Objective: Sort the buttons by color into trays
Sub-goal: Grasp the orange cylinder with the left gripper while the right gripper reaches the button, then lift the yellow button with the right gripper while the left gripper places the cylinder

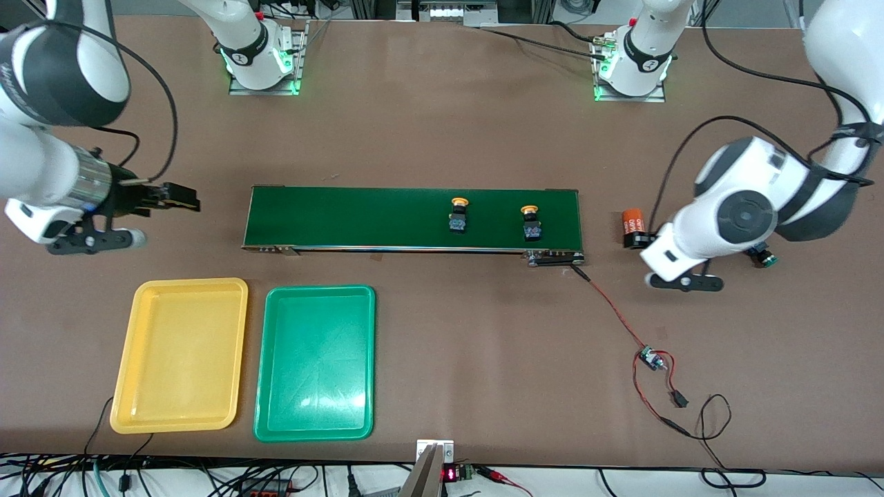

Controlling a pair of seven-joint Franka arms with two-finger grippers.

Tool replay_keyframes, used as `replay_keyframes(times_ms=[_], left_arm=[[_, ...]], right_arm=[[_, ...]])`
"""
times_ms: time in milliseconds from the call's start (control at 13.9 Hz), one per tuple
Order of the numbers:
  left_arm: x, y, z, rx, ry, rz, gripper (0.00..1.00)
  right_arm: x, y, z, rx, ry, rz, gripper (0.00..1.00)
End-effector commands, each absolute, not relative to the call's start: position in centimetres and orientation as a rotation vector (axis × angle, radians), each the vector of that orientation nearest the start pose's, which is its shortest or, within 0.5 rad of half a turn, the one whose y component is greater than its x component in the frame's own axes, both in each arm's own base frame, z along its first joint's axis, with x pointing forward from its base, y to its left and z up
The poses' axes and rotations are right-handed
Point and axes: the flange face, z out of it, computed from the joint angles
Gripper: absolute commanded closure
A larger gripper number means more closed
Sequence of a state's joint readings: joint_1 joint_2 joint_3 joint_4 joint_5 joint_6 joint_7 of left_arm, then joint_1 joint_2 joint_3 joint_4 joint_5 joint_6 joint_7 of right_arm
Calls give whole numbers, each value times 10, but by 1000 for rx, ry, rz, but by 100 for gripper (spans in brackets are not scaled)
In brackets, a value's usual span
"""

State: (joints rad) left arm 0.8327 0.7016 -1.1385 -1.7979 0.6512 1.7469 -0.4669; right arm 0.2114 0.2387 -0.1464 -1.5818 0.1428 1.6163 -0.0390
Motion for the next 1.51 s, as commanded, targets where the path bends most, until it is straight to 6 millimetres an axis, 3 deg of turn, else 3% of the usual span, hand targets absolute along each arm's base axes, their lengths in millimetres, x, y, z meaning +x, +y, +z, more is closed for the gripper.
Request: replay_keyframes(times_ms=[0, 143, 215, 358, 502, 860, 932, 1004, 1075, 1147, 1290, 1434], left_arm=[[574, -49, 284, -3024, 178, 492, 0], [553, -54, 256, -3079, 134, 455, 0], [551, -53, 251, -3111, 110, 416, 0], [551, -53, 251, -3113, 96, 414, 0], [532, -60, 232, -3099, 100, 455, 0], [532, -58, 201, -3104, 43, 436, 0], [532, -62, 188, -3060, 68, 417, 0], [532, -54, 175, -3025, 61, 399, 0], [533, -55, 171, -3047, 55, 368, 1], [532, -53, 168, -3061, 45, 367, 9], [532, -51, 169, -3059, 35, 369, 59], [533, -50, 170, -3060, 30, 369, 70]], right_arm=[[619, 77, 467, -2952, -105, 320, 0], [620, 103, 453, -2954, -148, 337, 0], [620, 117, 449, -2966, -127, 338, 0], [616, 160, 438, -2993, -44, 330, 0], [610, 206, 430, -3018, 62, 313, 0], [583, 313, 389, -3051, 124, 290, 0], [576, 334, 377, -3059, 144, 279, 0], [572, 352, 363, -3064, 171, 261, 0], [567, 368, 352, -3067, 193, 241, 0], [561, 385, 343, -3067, 201, 218, 0], [548, 414, 323, -3070, 184, 185, 0], [537, 430, 311, -3085, 138, 188, 0]])
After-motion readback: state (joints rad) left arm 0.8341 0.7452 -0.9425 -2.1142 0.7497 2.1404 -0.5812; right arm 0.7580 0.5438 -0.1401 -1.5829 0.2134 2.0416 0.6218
